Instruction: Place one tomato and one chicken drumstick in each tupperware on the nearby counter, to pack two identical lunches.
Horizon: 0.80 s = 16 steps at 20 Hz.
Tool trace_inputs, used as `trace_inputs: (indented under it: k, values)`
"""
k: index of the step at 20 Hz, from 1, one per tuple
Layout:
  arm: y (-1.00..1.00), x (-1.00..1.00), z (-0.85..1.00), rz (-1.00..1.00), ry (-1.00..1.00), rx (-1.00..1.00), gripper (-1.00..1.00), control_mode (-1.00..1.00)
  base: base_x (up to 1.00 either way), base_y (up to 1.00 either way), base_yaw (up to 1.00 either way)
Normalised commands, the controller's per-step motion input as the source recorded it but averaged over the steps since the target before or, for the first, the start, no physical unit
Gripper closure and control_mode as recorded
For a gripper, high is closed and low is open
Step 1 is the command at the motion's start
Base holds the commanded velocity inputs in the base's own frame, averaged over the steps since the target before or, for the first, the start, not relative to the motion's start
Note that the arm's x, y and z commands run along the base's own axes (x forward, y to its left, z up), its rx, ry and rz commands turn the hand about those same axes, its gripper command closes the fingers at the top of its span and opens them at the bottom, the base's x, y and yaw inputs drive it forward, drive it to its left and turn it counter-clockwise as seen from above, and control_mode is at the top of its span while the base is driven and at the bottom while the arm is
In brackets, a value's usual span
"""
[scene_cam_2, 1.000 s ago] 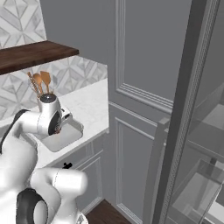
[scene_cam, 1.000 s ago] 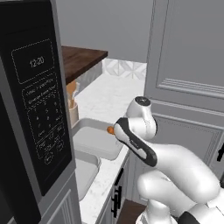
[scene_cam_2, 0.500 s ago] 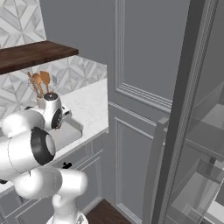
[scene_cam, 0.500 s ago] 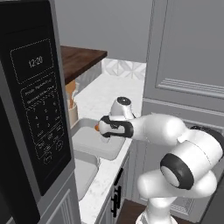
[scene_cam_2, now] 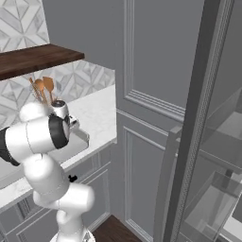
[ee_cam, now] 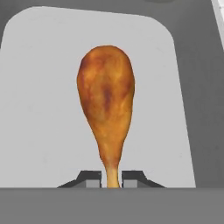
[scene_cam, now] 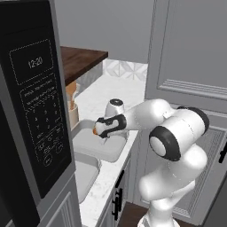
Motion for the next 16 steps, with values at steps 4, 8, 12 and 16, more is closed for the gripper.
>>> trace_inputs:
  k: [4,8,12,16]
  values:
    - [0.13,0.35,-0.41,0.02,0.00,-0.05,-1.00,-1.00,0.00,0.00,0.00]
    - [0.16,0.05,0.20,0.01,-0.02,-0.02,-1.00,-1.00,0.00,0.00,0.00]
    - [0.00,-0.04,0.70,0.00,-0.10,0.00,-1.00,-1.00,0.00,0.00,0.00]
    - [-0.21,-0.58,0.75,0.00,-0.15,0.00,-1.00,-1.00,0.00,0.00,0.00]
